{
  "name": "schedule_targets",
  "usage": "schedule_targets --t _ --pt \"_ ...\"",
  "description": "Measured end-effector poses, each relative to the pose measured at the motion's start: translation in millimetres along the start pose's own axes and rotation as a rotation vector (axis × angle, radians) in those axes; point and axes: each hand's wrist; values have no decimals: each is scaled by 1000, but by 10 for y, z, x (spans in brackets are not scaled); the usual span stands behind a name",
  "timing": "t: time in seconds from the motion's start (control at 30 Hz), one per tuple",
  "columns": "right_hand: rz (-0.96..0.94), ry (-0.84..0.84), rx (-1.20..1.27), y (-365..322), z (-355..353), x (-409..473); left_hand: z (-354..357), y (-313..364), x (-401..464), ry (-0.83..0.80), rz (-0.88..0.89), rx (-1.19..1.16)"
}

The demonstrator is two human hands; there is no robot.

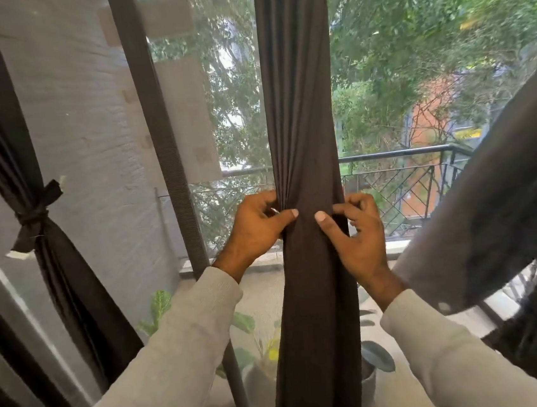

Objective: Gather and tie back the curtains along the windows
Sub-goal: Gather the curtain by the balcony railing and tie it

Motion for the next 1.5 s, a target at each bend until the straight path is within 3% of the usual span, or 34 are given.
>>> schedule_targets --t 0.17,0.27,0.43,0.63,0.73,0.83,0.9,0.97,1.07,1.17,1.23,1.33,1.43,1.5 --pt "33 130 -125 119 27 39 17 -19 -11 69 77 179" --pt "55 108 -109 114 79 71 87 4 -11 88 113 242" --pt "-73 120 -113 38 77 -167 233 -28 -51 250 94 324" --pt "-415 -173 -293 290 155 -345 349 -59 -48 181 140 243" --pt "-455 -228 -292 334 106 -253 280 -61 -24 77 132 164" --pt "-491 -303 -183 312 47 -170 203 -128 44 93 107 183" --pt "-370 -239 -42 301 64 -106 167 -132 78 96 60 120" --pt "-116 -120 76 291 111 -5 143 -110 92 63 7 21" --pt "192 -141 287 266 170 132 119 -73 103 22 -51 -46" --pt "216 -182 322 257 224 172 80 -15 97 16 -37 -26" --pt "209 -118 271 232 258 132 50 -5 77 54 -16 5" --pt "5 9 91 182 262 30 52 -66 74 169 68 225" --pt "-350 -79 -66 155 322 -131 111 -73 60 199 115 319" --pt "-420 -167 -158 194 366 -208 130 -78 54 148 127 241"
Point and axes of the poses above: each hand's wrist, its own x-axis towards the middle knuckle, its own z-axis out of the palm, y = z × x, and after that the axes turned 4 degrees about x, right-handed
